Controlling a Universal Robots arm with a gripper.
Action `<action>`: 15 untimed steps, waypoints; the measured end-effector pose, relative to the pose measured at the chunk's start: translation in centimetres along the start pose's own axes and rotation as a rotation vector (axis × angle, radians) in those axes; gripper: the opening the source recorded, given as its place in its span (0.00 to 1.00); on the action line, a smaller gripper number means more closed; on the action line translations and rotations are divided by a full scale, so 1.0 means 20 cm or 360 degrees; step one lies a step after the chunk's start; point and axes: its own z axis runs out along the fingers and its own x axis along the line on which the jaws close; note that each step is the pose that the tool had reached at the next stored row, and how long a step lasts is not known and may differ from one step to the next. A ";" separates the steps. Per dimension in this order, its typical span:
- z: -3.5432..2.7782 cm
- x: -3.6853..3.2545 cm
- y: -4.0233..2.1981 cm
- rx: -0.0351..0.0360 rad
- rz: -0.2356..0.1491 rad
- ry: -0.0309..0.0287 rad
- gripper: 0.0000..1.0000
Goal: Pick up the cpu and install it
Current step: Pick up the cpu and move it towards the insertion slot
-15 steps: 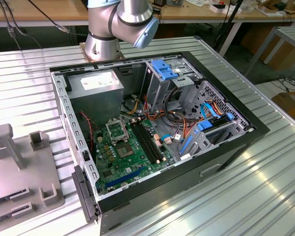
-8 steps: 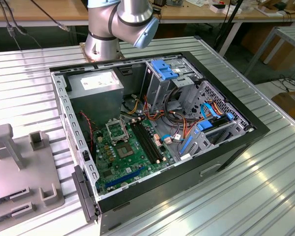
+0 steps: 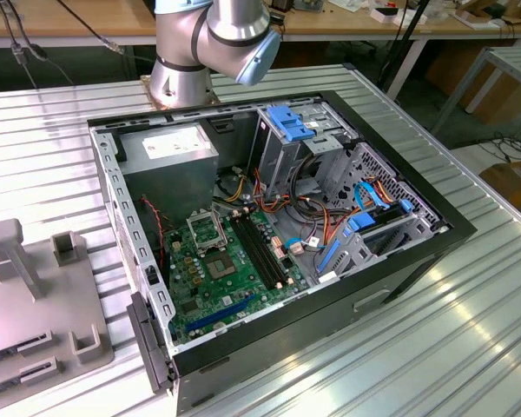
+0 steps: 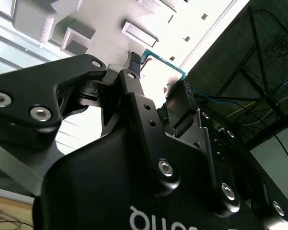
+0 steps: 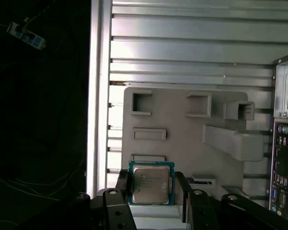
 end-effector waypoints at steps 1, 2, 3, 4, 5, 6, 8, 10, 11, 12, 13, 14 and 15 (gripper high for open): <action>-0.004 0.000 0.000 0.0000 0.0000 0.00003 0.47; -0.007 0.000 0.000 0.0000 0.0000 0.00005 0.47; -0.010 0.000 0.000 0.0000 0.0000 0.00005 0.47; -0.012 0.000 0.000 0.0000 0.0000 0.00007 0.47; -0.015 0.000 0.000 0.0000 0.0000 0.00007 0.47; -0.016 0.000 0.000 0.0000 0.0000 0.00008 0.47; -0.017 0.000 0.000 0.0000 0.0000 0.00008 0.47; -0.018 0.000 0.000 0.0000 0.0000 0.00009 0.47; -0.018 0.000 0.000 0.0000 0.0000 0.00009 0.47; -0.018 0.000 0.000 0.0000 0.0000 0.00009 0.47; -0.019 0.000 0.000 0.0000 0.0000 0.00010 0.47; -0.019 -0.001 0.000 0.0000 0.0000 0.00012 0.47; -0.020 -0.003 0.000 0.0000 0.0000 0.00015 0.47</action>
